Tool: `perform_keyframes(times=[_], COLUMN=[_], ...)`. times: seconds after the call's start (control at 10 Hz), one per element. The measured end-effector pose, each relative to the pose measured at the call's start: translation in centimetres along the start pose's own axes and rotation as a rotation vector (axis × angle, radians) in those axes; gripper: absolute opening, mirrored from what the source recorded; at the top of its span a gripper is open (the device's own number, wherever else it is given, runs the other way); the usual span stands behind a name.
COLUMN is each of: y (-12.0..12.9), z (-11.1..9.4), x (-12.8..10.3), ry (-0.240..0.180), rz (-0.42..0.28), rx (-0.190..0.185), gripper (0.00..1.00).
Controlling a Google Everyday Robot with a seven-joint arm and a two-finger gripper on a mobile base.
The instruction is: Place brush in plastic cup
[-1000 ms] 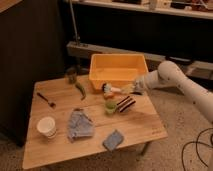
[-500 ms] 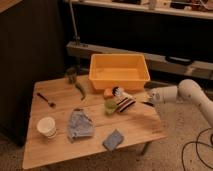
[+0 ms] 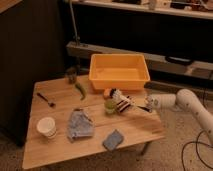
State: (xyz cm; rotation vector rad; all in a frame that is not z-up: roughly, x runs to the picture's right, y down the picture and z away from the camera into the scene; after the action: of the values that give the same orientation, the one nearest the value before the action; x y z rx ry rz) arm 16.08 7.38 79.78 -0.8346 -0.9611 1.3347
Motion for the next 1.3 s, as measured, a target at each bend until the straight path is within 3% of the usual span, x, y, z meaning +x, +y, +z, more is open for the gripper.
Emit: perform_keyframes(times=[0.3,1.3], y=[0.0,0.3], z=[0.1,2.1], x=[0.7,3.4], ry=[-0.036,-0.032], rz=[-0.022,-0.058], rx=[-0.033,-0.063], gripper=[0.00,0.00])
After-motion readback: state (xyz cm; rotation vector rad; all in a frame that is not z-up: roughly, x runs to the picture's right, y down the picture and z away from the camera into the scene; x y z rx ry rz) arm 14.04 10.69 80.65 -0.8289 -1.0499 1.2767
